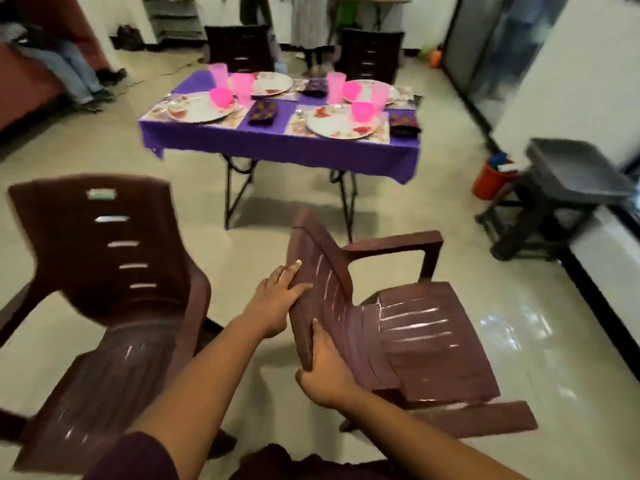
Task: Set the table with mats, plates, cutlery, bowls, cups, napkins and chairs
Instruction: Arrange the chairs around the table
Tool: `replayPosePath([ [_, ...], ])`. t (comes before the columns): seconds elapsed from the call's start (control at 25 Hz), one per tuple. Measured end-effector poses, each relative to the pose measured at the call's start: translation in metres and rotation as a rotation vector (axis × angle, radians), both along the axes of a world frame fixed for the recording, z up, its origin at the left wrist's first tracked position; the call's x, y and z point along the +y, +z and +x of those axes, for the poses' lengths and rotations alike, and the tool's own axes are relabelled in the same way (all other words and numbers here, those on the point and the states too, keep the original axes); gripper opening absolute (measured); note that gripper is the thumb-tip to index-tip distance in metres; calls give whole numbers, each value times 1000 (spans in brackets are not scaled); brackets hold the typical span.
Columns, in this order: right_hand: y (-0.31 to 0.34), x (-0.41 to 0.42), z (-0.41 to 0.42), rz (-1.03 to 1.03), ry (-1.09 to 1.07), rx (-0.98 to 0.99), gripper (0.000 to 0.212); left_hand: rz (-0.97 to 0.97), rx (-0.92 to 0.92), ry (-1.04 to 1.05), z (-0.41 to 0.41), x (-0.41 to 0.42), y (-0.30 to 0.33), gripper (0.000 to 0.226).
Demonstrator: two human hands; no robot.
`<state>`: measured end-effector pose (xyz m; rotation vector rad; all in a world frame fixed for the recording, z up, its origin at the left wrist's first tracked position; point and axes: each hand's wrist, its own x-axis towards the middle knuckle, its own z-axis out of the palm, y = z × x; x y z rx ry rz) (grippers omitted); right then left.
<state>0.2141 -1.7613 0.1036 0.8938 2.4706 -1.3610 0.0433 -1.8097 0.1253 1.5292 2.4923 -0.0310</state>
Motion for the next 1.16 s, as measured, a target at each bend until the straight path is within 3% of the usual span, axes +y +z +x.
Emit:
replayPosePath([
  [0.24,19,-27,-4,209,-175,-109,83,-80,201,-358,-59,29,1,52],
  [0.48,27,-51,4,310,-349,-183,69,-225,420,-720,-100,72,11,53],
  [0.64,23,-61,-2,425,-426,-313,37,-77,472,-829,-108,72,-2,49],
  [0.84,3,-74,-33,497,-720,-397,36,12,477,-898,-112,62,-5,45],
  [1.04,-12,-74,-17,765,-486,-256,32,114,365,-871,-123,23,-8,33],
  [1.16,-10,-60,18,815,-352,-155,25,159,298,-890,-110,-1,-10,28],
])
